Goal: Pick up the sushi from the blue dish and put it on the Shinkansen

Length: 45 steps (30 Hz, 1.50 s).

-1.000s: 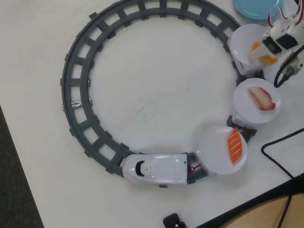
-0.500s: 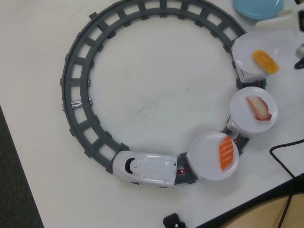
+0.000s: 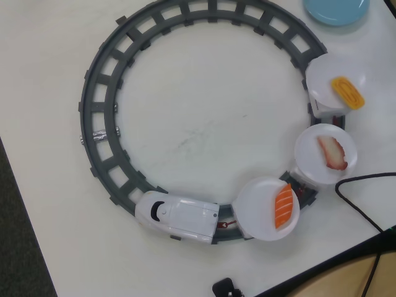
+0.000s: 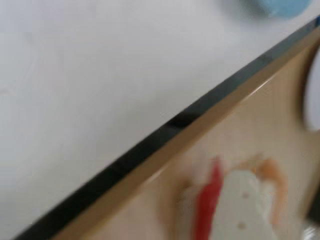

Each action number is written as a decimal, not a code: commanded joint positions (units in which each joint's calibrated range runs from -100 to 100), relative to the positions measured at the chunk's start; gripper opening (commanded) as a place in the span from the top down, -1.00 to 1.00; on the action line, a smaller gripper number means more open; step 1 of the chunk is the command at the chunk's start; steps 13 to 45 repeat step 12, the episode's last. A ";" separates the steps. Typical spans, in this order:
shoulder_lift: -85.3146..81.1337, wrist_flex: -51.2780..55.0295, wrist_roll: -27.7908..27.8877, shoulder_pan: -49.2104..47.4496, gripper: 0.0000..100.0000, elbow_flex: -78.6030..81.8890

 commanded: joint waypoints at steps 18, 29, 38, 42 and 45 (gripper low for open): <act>-19.31 3.06 -0.66 11.84 0.37 22.17; -19.31 3.06 -0.66 11.84 0.37 22.17; -19.31 3.06 -0.66 11.84 0.37 22.17; -19.31 3.06 -0.66 11.84 0.37 22.17; -19.31 3.06 -0.66 11.84 0.37 22.17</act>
